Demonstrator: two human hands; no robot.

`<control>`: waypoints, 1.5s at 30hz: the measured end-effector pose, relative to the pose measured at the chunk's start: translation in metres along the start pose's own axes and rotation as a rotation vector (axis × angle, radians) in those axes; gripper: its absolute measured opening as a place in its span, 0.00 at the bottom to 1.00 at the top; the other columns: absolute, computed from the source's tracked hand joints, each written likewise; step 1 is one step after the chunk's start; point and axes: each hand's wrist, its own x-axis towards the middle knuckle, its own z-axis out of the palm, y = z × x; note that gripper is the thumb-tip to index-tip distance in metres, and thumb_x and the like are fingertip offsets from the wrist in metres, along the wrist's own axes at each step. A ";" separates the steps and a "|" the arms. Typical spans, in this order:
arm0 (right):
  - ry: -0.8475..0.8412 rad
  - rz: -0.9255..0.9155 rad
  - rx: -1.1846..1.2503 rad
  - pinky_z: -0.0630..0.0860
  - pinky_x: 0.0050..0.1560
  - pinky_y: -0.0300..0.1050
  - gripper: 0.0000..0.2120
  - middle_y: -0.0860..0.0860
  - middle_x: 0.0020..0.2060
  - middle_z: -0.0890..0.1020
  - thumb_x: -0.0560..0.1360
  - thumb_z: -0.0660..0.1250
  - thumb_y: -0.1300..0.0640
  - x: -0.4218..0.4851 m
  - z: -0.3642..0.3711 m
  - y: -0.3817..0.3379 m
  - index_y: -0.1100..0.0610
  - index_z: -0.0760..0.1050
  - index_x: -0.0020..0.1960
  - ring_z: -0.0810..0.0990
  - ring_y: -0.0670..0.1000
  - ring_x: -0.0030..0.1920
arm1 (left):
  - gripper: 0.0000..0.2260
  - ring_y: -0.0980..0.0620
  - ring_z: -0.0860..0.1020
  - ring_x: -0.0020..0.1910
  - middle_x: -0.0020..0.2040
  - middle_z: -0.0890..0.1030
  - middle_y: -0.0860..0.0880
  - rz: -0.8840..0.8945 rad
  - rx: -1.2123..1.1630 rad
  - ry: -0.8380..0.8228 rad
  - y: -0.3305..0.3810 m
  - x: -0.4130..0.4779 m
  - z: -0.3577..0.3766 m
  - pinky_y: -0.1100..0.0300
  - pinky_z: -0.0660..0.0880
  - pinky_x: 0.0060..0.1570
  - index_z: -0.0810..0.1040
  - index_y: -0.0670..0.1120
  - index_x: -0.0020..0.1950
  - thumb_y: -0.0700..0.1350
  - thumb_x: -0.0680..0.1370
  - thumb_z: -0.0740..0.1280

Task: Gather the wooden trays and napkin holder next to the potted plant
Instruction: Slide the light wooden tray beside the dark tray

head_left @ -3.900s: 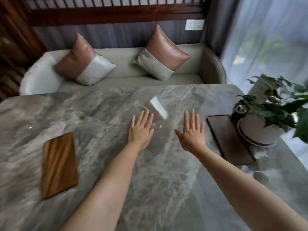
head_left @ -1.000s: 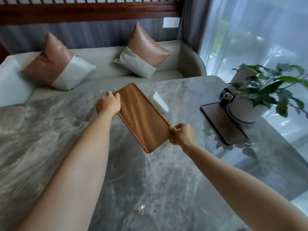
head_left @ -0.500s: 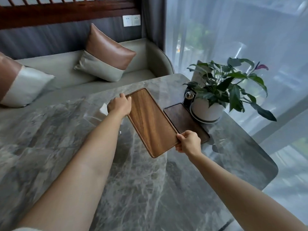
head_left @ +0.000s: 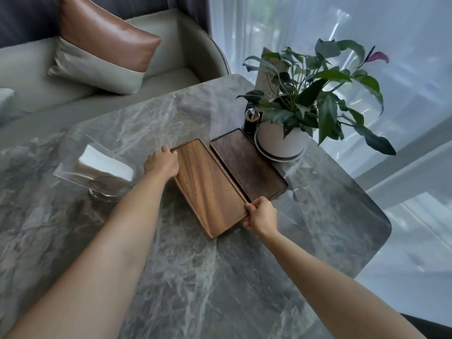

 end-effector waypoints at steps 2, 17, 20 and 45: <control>-0.006 0.019 -0.009 0.80 0.44 0.61 0.10 0.60 0.37 0.81 0.78 0.57 0.61 0.004 0.004 0.003 0.56 0.66 0.38 0.78 0.56 0.30 | 0.22 0.35 0.66 0.66 0.68 0.68 0.33 -0.010 0.001 -0.018 0.001 0.006 0.008 0.45 0.65 0.64 0.58 0.39 0.72 0.50 0.82 0.46; 0.011 0.006 -0.081 0.75 0.53 0.65 0.08 0.63 0.51 0.78 0.75 0.48 0.64 0.019 0.013 0.001 0.59 0.65 0.44 0.77 0.64 0.50 | 0.20 0.34 0.66 0.65 0.66 0.69 0.31 0.015 -0.013 -0.044 0.009 0.040 0.037 0.44 0.65 0.63 0.63 0.36 0.66 0.48 0.82 0.48; 0.011 -0.024 -0.146 0.76 0.51 0.64 0.06 0.63 0.49 0.78 0.76 0.48 0.64 0.021 0.011 -0.001 0.58 0.63 0.45 0.76 0.63 0.50 | 0.20 0.34 0.65 0.66 0.67 0.67 0.32 0.025 -0.034 -0.065 0.010 0.041 0.038 0.44 0.64 0.64 0.61 0.36 0.68 0.48 0.82 0.48; 0.009 -0.449 -0.656 0.68 0.44 0.51 0.14 0.61 0.56 0.74 0.77 0.59 0.57 0.008 0.007 -0.076 0.61 0.62 0.59 0.74 0.63 0.55 | 0.26 0.43 0.61 0.70 0.72 0.63 0.42 0.541 0.284 0.194 -0.018 -0.018 -0.024 0.48 0.62 0.66 0.53 0.45 0.76 0.52 0.80 0.54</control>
